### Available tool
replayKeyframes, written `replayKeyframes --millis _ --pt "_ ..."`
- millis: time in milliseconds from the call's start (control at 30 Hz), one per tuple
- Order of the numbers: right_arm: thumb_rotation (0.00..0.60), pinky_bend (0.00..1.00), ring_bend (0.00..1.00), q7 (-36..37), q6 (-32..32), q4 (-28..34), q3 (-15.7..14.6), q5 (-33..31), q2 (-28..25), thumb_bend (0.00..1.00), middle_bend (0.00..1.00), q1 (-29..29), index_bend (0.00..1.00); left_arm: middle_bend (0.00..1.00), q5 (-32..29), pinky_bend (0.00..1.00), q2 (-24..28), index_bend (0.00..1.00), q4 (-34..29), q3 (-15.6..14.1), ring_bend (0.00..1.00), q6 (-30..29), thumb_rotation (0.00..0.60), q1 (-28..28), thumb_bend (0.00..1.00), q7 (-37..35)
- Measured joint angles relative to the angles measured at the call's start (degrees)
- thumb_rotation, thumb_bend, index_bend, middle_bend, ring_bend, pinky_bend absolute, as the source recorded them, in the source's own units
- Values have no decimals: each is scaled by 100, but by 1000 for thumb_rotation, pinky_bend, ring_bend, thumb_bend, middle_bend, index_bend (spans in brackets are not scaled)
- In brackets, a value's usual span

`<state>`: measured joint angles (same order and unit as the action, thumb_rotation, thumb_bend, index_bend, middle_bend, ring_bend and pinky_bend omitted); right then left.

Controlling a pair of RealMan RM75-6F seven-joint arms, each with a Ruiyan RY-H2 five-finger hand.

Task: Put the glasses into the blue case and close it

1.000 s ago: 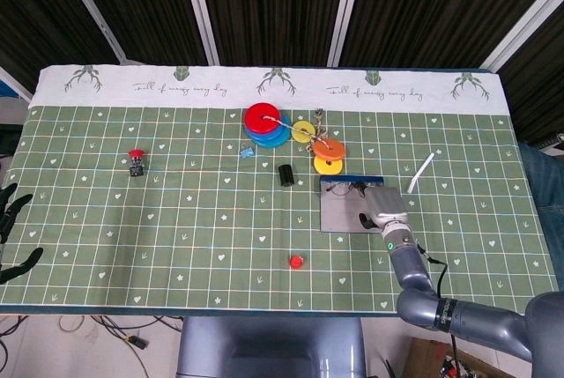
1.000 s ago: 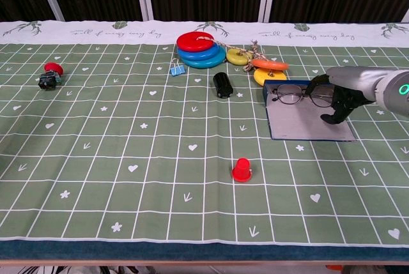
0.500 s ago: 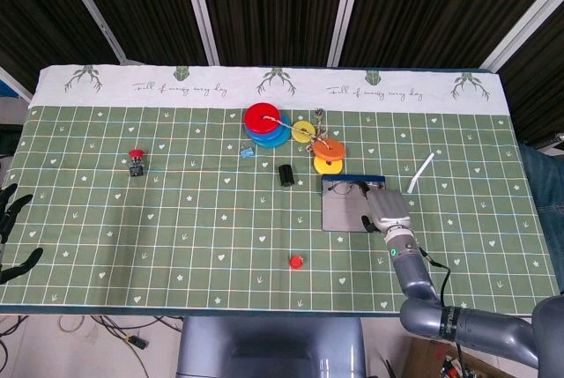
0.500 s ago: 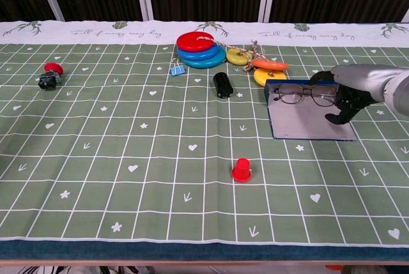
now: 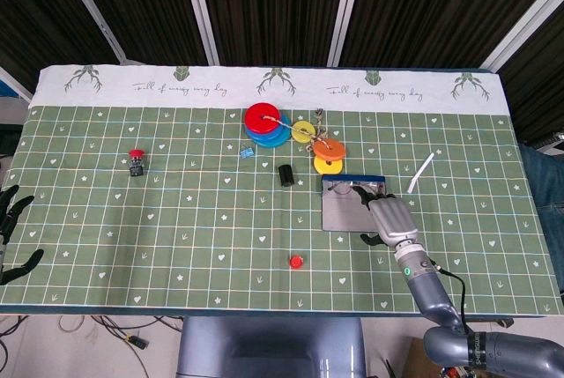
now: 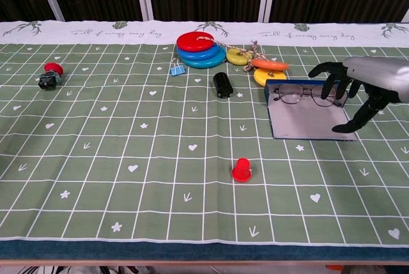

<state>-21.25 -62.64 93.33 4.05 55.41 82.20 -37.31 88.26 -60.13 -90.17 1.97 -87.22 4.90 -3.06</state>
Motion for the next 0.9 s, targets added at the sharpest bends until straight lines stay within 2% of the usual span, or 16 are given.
replayKeyframes --millis 133,333,467,633,900 --pt "600 261 286 207 74 -336 -170 530 81 204 262 79 187 0 -24 0 8 120 -9 -5 0 31 600 0 230 30" --pt "600 261 286 416 -62 -995 -246 1020 465 204 263 212 212 0 -64 0 22 120 -38 -5 0 78 600 7 231 71" --pt "600 261 288 488 -161 -1359 -231 1181 703 204 273 278 233 0 -84 0 33 121 -56 -2 0 92 600 8 231 84" --pt "600 261 289 617 -233 -1769 -176 1310 971 258 291 365 256 0 -99 0 36 121 -64 3 0 98 600 6 231 90" --pt "600 261 289 778 -149 -2020 -117 1414 1181 277 295 438 266 0 -105 0 47 120 -82 4 0 100 600 4 232 116"
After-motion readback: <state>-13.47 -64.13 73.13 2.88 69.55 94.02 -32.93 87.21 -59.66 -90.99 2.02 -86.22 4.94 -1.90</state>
